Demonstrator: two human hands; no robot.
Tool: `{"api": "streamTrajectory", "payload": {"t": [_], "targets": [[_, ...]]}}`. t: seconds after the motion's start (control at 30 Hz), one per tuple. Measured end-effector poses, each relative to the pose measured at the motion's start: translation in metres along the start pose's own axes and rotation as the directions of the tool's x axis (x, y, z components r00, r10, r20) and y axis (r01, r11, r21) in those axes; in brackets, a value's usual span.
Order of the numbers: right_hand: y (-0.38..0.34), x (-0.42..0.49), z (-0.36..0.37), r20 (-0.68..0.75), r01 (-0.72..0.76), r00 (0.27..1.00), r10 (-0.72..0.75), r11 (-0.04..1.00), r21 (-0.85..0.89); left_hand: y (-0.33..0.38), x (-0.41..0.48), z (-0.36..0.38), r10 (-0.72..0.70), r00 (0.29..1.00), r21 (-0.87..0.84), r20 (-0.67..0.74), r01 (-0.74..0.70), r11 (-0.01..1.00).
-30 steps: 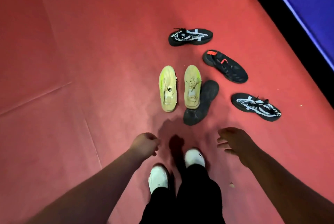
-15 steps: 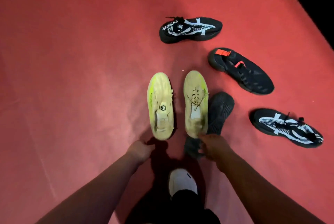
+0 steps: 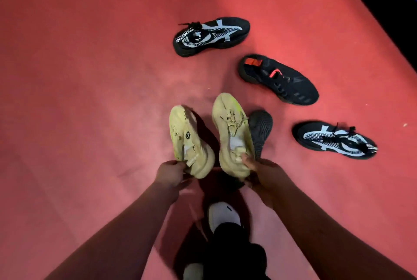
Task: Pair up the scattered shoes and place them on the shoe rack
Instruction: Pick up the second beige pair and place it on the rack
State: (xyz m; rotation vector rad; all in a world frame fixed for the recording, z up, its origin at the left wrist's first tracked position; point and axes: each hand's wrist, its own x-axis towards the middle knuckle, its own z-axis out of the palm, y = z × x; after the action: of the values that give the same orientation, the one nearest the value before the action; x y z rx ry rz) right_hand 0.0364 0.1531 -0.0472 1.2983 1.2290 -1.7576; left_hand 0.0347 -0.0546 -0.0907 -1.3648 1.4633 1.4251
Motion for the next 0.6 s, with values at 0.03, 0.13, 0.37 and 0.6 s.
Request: {"api": "streamTrajectory", "payload": {"t": [0.03,0.13,0.37,0.6], "targets": [[-0.005,-0.025,-0.001,0.002,-0.009,1.000,0.009,1.000,0.026,0.007,-0.023,-0.003,-0.016,1.000,0.021,0.002,0.016,1.000],[-0.026,-0.106,0.000,-0.011,-0.014,1.000,0.015,0.996,0.087,0.033,-0.099,-0.016,-0.014,1.000,0.063,-0.008,0.014,0.998],[-0.052,-0.278,0.009,-0.147,0.031,0.989,-0.004,0.983,0.179,0.100,-0.274,-0.060,0.034,0.992,0.162,0.121,-0.054,0.985],[-0.047,-0.451,0.010,-0.158,0.191,0.978,-0.135,0.882,0.431,0.155,-0.423,-0.085,0.078,0.894,0.416,0.440,-0.280,0.865]]}}
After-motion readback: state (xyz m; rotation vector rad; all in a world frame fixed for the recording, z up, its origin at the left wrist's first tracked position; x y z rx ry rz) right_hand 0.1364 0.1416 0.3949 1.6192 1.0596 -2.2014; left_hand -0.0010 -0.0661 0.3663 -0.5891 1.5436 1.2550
